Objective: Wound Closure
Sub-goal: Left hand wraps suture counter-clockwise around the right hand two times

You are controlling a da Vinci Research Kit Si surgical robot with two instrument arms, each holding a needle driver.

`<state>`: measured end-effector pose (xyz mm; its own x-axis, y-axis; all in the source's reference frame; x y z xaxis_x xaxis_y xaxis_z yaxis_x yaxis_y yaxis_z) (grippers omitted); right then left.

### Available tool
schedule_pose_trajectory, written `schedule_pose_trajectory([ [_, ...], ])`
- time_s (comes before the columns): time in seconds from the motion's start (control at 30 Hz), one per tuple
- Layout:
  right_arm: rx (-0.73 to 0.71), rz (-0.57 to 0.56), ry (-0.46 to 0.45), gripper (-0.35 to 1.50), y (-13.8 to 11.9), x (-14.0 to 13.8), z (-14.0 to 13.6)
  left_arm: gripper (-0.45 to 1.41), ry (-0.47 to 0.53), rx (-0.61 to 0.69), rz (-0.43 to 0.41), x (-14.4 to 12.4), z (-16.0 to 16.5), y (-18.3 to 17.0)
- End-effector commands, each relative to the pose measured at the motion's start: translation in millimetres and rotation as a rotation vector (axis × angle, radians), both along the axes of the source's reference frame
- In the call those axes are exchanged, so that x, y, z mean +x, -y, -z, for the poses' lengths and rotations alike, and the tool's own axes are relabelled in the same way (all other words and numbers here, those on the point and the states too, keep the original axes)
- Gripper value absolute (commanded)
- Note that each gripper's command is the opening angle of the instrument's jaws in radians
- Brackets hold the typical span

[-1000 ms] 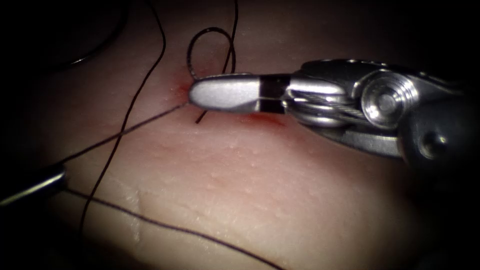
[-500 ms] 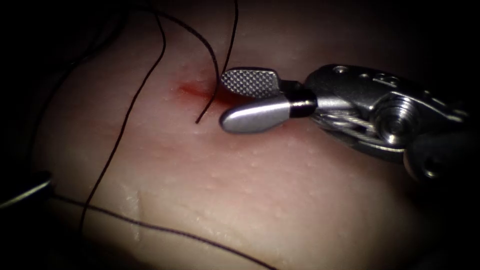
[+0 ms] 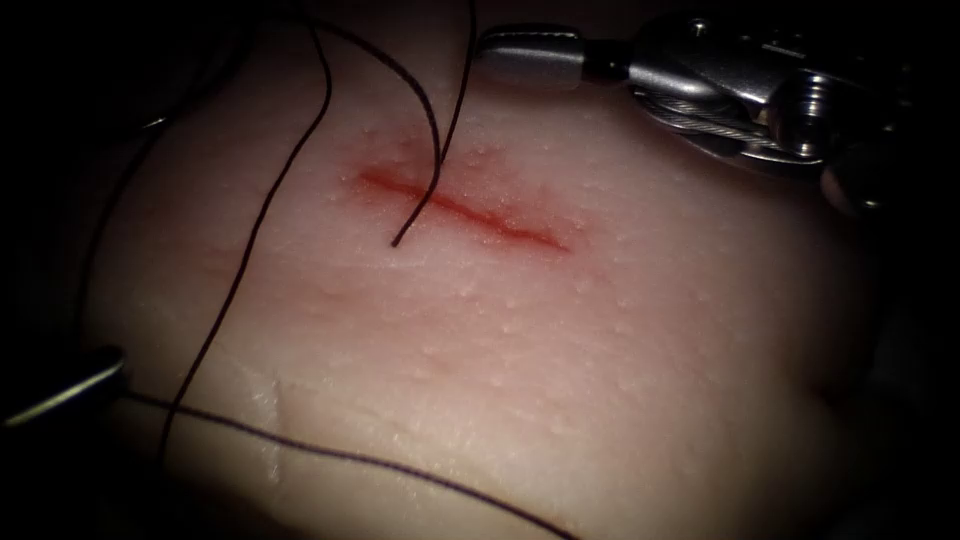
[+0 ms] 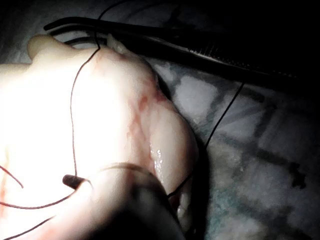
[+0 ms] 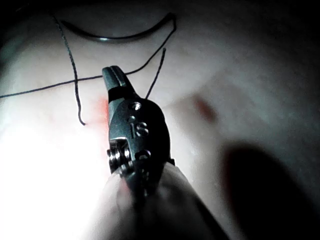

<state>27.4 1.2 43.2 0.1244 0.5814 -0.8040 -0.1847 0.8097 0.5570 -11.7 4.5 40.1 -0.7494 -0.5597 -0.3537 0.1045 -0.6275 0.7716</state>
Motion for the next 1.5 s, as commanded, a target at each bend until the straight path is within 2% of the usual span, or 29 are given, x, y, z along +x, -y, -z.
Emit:
schedule_pose_trajectory([
  [0.03, -0.051, 0.047, 0.0, -0.35, 0.2, 2.2, -1.3, -0.45, 0.006, 0.007, -0.004, -0.5, -0.2, 0.6],
  [0.3, -0.134, 0.137, -0.046, -0.35, 1.3, 5.4, -2.9, -0.45, 0.064, 0.065, 0.008, -1.4, 0.2, -1.6],
  [0.43, -0.139, 0.15, -0.062, -0.35, 1.7, 5.5, -2.7, -0.45, 0.076, 0.093, 0.02, -2.3, -0.7, -2.6],
  [0.67, -0.146, 0.167, -0.104, -0.35, 2.6, 5.9, -1.3, -0.45, 0.071, 0.149, 0.019, -4.5, -4.1, -4.2],
  [0.73, -0.154, 0.165, -0.132, -0.35, 2.8, 6.2, -0.5, -0.45, 0.06, 0.171, 0.016, -5.5, -6.0, -4.7],
  [1.0, -0.145, 0.154, -0.164, -0.35, 2.9, 6.6, 1.4, -0.45, 0.045, 0.21, -0.006, -7.0, -10.0, -4.6],
  [1.23, -0.151, 0.169, -0.195, -0.35, 3.7, 7.7, 2.2, -0.45, 0.054, 0.218, -0.013, -7.9, -10.0, -5.1],
  [1.5, -0.158, 0.175, -0.212, -0.35, 3.2, 8.6, 1.8, -0.45, 0.076, 0.234, -0.02, -9.9, -8.6, -4.8],
])
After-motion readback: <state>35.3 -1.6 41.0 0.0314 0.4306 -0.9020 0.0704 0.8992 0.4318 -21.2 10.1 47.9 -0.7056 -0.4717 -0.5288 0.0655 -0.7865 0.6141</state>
